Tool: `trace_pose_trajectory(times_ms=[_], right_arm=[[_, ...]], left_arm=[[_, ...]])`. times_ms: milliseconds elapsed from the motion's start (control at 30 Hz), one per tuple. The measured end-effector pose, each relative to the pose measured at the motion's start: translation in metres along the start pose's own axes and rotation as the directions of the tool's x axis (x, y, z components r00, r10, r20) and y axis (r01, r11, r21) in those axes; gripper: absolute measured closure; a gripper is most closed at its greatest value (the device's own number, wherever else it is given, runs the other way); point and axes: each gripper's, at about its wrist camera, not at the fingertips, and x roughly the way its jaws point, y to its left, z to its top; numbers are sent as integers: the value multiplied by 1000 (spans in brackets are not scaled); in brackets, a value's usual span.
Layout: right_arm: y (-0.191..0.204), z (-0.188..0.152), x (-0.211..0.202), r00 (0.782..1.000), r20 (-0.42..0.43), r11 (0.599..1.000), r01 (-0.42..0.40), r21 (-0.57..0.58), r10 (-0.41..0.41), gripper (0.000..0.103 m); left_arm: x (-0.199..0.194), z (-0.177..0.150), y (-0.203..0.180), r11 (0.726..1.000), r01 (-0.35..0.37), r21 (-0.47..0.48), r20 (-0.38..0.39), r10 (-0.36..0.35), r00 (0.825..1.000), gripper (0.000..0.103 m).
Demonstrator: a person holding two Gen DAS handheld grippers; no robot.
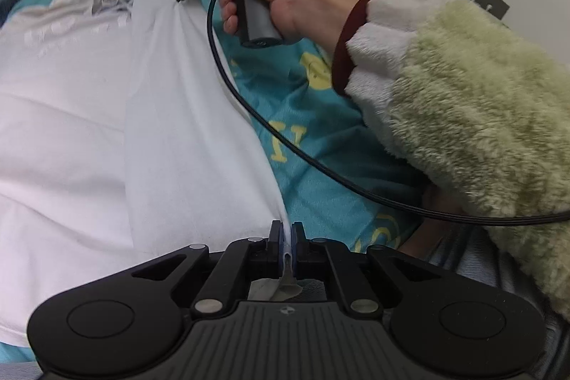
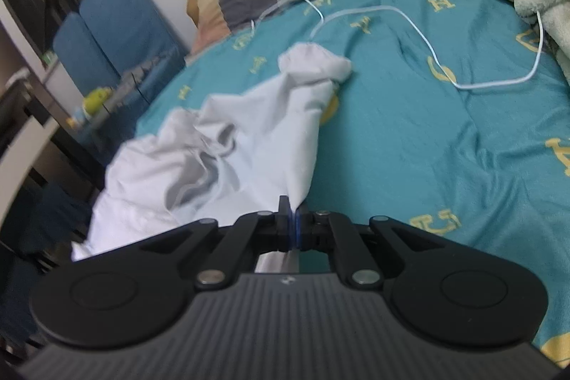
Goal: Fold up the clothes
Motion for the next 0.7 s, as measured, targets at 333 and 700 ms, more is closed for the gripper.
trace_pose_trajectory(times_ms=[333,700], right_arm=[[2,-11,-8,1000,11,1000,6,-16,-5,93],[43,-31,-118,995,86,992,51,-116,-42,40]], left_arm=[[-24,7,27,998,6,-64,48,-3,999,47],[-100,8,61,978,-147,-147,246,180,952,26]])
